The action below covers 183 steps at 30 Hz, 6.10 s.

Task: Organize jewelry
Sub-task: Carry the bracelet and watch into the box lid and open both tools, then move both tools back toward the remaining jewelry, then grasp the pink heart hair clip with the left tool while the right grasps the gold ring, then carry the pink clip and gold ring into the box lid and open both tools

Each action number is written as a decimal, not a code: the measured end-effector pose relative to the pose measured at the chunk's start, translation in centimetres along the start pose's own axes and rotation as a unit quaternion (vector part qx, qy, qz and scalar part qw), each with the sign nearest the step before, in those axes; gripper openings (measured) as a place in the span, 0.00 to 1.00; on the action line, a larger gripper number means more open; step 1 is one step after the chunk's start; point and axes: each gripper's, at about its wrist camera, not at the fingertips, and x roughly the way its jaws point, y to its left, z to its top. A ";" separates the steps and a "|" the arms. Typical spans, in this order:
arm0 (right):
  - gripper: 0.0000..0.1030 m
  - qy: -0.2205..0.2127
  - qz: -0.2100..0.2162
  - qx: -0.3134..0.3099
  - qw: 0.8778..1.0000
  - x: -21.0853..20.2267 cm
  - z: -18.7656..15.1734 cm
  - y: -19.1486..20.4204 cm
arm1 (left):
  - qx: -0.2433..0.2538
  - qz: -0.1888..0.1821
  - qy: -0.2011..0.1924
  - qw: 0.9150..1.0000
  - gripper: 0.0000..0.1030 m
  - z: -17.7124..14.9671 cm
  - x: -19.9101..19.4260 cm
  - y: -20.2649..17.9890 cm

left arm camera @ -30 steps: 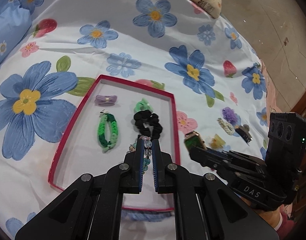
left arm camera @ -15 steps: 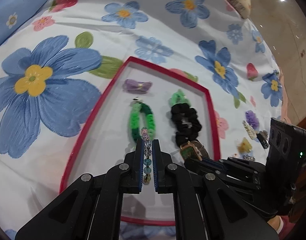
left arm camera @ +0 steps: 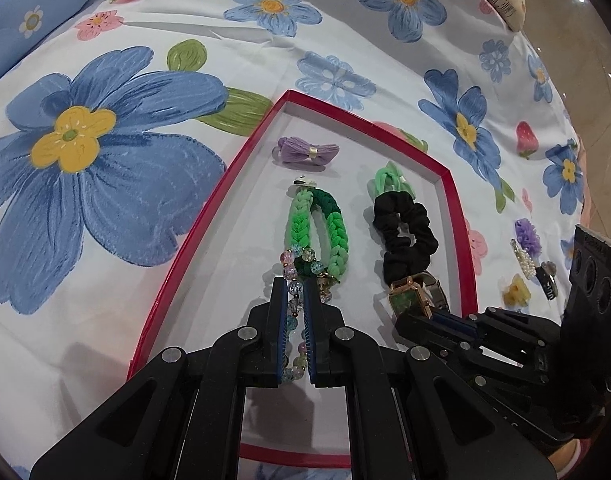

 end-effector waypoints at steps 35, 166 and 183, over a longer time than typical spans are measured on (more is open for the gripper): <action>0.35 -0.076 0.005 0.061 0.995 -8.9 -2.4 -2.7 | -0.009 -0.004 -0.037 0.999 0.43 -1.0 -5.3 -3.1; 0.22 -0.076 0.026 0.035 0.996 -10.7 -4.0 -1.0 | 0.033 0.000 -0.023 0.999 0.18 -3.3 -7.2 -4.4; 0.22 0.006 0.027 -0.015 1.000 -4.0 -2.6 1.8 | 0.027 0.022 0.019 0.999 0.18 -2.1 -3.3 -1.1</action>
